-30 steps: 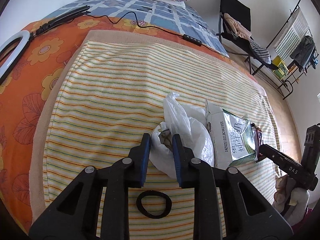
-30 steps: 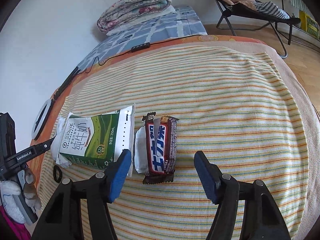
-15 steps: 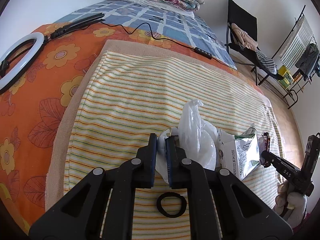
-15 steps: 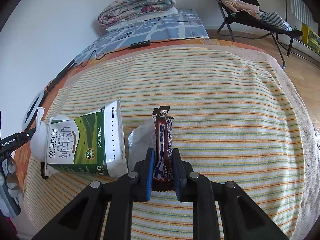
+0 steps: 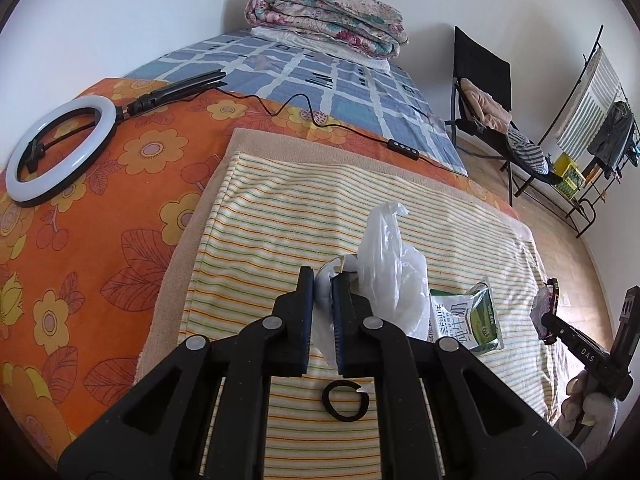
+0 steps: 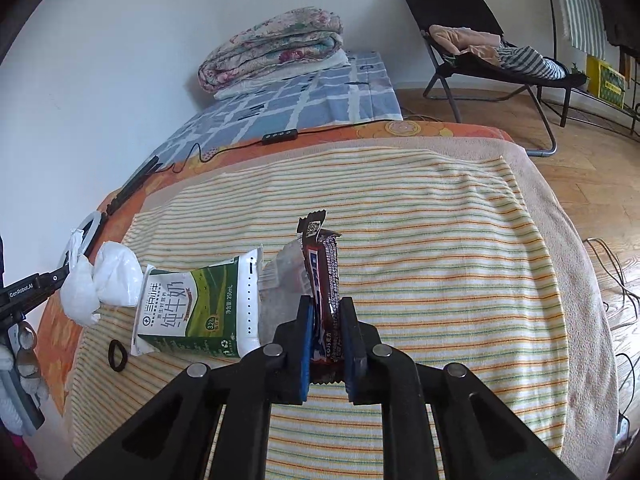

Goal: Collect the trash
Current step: 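Grasp the white plastic bag with the left tool while the right tool grasps the candy bar, then carry the plastic bag and candy bar over the blue basket with both tools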

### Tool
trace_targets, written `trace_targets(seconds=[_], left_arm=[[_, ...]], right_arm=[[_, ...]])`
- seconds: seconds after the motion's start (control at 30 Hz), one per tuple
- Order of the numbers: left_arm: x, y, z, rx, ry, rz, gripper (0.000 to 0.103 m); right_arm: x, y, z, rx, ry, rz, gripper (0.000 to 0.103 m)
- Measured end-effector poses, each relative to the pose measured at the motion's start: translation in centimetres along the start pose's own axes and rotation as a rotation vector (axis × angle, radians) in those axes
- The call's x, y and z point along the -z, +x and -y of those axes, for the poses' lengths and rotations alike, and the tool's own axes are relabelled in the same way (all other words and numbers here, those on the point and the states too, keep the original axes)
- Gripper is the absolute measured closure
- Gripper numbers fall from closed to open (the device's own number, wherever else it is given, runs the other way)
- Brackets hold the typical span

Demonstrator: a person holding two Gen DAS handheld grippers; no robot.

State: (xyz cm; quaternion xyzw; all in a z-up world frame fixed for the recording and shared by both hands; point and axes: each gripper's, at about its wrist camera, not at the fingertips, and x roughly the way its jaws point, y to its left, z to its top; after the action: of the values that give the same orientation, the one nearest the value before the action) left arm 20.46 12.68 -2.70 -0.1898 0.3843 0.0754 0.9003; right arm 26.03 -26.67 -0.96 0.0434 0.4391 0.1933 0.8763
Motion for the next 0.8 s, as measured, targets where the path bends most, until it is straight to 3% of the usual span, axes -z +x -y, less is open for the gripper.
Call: trace_targets(seconds=[0.37, 0.8], left_arm=[[1.5, -5.0, 1.6, 0.048, 0.047, 0.03, 0.096], [6.9, -11.1, 4.9, 0.094, 0.168, 0.031, 0.096]], right_arm=[[1.8, -6.0, -2.3, -0.07, -0.046, 0.033, 0.092], [7.2, -11.0, -5.6, -0.122, -0.12, 0.011, 0.092]])
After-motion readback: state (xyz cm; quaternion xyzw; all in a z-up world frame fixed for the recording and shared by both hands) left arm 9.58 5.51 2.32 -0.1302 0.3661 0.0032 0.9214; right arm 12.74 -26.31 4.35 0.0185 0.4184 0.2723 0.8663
